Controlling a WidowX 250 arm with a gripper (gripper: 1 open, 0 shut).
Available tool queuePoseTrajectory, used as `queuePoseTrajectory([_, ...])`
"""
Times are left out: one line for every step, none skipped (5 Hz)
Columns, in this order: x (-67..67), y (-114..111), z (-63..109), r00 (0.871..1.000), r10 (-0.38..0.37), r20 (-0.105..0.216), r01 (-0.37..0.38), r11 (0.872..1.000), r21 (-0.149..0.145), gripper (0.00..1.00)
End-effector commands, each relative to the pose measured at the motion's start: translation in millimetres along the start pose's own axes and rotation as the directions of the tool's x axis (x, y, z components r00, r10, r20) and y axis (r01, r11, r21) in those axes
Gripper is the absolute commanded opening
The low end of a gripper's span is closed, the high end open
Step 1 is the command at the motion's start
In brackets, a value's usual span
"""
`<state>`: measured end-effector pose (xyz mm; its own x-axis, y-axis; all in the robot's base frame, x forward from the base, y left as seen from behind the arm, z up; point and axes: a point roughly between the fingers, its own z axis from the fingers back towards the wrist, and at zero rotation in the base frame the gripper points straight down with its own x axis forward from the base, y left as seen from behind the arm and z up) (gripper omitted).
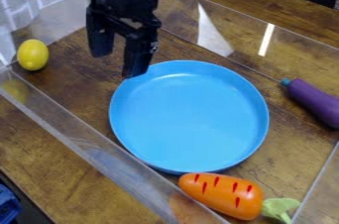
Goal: Remove the carrot from the blue tray and put it on the table
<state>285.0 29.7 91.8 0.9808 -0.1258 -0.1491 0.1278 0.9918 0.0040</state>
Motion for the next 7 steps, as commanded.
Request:
queuePoseTrajectory([0.6, 7, 5.9, 0.994, 0.1, 0.031, -0.1, 0.995, -0.004, 1.0])
queuePoseTrajectory([-9.0, 2, 7.1, 0.99, 0.142, 0.025, -0.142, 0.99, -0.009, 1.0])
queuePoseTrajectory([-19.8, 3, 9.6, 0.984, 0.179, 0.026, -0.179, 0.984, -0.011, 0.0])
queuePoseTrajectory([-23.3, 6, 16.2, 0.987, 0.156, 0.024, -0.156, 0.988, 0.0, 1.0])
queuePoseTrajectory([-26.2, 6, 23.2, 0.991, 0.134, 0.024, -0.134, 0.991, 0.011, 1.0])
queuePoseTrajectory([-28.4, 7, 27.9, 0.994, 0.107, 0.025, -0.108, 0.994, 0.018, 1.0])
queuePoseTrajectory([-28.1, 5, 22.2, 0.992, 0.121, 0.022, -0.121, 0.992, 0.019, 1.0])
